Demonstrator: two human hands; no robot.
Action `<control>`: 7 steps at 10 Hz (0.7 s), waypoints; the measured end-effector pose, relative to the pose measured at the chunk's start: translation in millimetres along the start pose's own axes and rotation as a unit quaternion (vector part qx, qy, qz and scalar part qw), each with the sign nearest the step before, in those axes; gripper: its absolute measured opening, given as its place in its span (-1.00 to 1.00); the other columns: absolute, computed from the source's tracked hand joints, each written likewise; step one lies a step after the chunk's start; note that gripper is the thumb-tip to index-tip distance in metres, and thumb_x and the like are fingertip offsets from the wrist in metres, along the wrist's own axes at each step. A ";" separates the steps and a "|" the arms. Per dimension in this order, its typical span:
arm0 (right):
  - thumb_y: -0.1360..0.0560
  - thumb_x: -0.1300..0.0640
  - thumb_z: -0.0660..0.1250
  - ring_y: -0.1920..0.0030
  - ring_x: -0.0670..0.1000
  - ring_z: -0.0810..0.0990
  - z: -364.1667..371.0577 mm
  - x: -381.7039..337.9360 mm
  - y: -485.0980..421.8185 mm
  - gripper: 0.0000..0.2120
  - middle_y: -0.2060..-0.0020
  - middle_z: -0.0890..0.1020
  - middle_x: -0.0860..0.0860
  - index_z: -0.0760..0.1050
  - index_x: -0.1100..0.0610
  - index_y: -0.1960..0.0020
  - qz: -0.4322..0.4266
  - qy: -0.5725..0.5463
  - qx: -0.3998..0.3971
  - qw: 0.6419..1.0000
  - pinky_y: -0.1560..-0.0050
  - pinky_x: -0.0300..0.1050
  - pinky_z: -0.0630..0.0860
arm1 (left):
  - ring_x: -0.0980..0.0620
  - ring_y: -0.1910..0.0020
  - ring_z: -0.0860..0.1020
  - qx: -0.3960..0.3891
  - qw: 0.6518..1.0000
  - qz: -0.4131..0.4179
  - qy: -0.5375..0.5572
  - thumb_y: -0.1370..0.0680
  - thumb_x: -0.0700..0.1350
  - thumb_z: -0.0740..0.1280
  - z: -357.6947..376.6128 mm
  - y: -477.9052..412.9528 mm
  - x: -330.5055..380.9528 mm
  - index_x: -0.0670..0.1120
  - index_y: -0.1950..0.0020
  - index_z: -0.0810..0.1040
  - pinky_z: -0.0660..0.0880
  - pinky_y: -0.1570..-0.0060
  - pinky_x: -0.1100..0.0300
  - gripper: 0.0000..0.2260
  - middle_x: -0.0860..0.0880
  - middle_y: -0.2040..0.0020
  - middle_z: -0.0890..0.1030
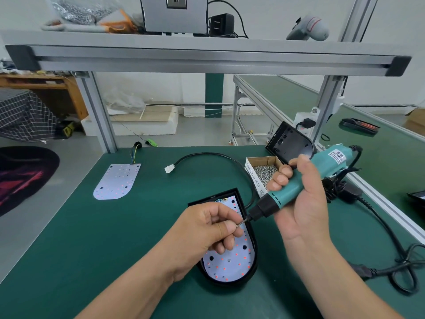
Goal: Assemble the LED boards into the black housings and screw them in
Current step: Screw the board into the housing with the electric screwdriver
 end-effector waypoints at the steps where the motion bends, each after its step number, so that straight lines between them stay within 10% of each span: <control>1: -0.63 0.03 0.39 0.37 -0.06 0.45 -4.0 4.6 0.0 -0.82 0.30 0.46 -0.01 0.47 0.09 0.08 -0.006 -0.003 0.023 1.000 0.34 -0.21 0.48 | 0.04 0.33 0.59 0.012 1.000 0.004 -0.001 -0.65 -0.36 0.35 -2.7 -1.1 -0.9 -0.15 -0.05 0.70 0.50 0.31 0.27 -0.83 -0.17 0.10 0.74; 7: -0.61 0.03 0.43 0.35 -0.06 0.45 -11.1 5.6 -3.3 -0.79 0.28 0.48 -0.01 0.50 0.11 0.10 0.011 -0.040 0.050 0.998 0.31 -0.20 0.49 | 0.00 0.27 0.62 0.010 0.996 -0.009 0.086 -0.70 -0.30 0.33 -2.1 -2.3 -5.3 -0.12 -0.10 0.75 0.55 0.30 0.24 -0.80 -0.22 0.03 0.73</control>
Point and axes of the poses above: each hand's wrist, its own y-axis away from the middle knuckle, its own z-axis out of the palm, x = y × z, the point moved 5 cm from there along -y, towards the middle knuckle
